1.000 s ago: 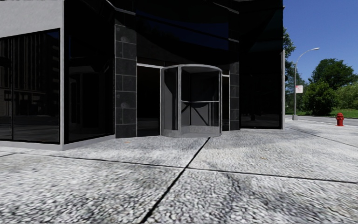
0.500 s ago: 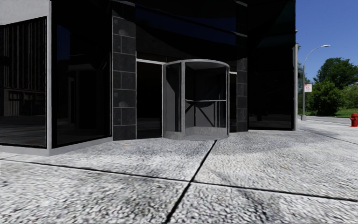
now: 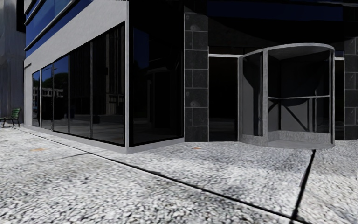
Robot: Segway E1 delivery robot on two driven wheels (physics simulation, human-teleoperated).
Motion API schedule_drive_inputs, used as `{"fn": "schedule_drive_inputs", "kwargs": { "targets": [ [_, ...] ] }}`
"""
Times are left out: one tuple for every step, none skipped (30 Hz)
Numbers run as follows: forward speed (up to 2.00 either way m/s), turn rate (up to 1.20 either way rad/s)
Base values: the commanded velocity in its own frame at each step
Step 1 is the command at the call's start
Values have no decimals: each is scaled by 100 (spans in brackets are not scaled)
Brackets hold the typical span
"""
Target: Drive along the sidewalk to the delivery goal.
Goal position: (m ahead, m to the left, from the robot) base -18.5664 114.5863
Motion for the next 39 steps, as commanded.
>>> {"fn": "schedule_drive_inputs", "kwargs": {
  "targets": [
    [101,97],
    [101,97],
    [101,97],
    [101,97],
    [101,97],
    [101,97],
    [101,97],
    [101,97],
    [101,96],
    [101,96],
    [101,87],
    [101,61],
    [101,33],
    [101,15],
    [101,10],
    [101,9],
    [101,9],
    [101,7],
    [101,5],
    [101,4],
    [101,4],
    [101,3],
    [101,3],
    [101,3],
    [101,3],
    [101,70],
    [101,120],
    [101,120],
    [101,120],
    [101,120],
    [101,120],
    [101,120],
    [101,120],
    [101,120],
    [101,119],
    [101,64],
    [101,39],
    [101,29],
    [101,24]
  ]
}}
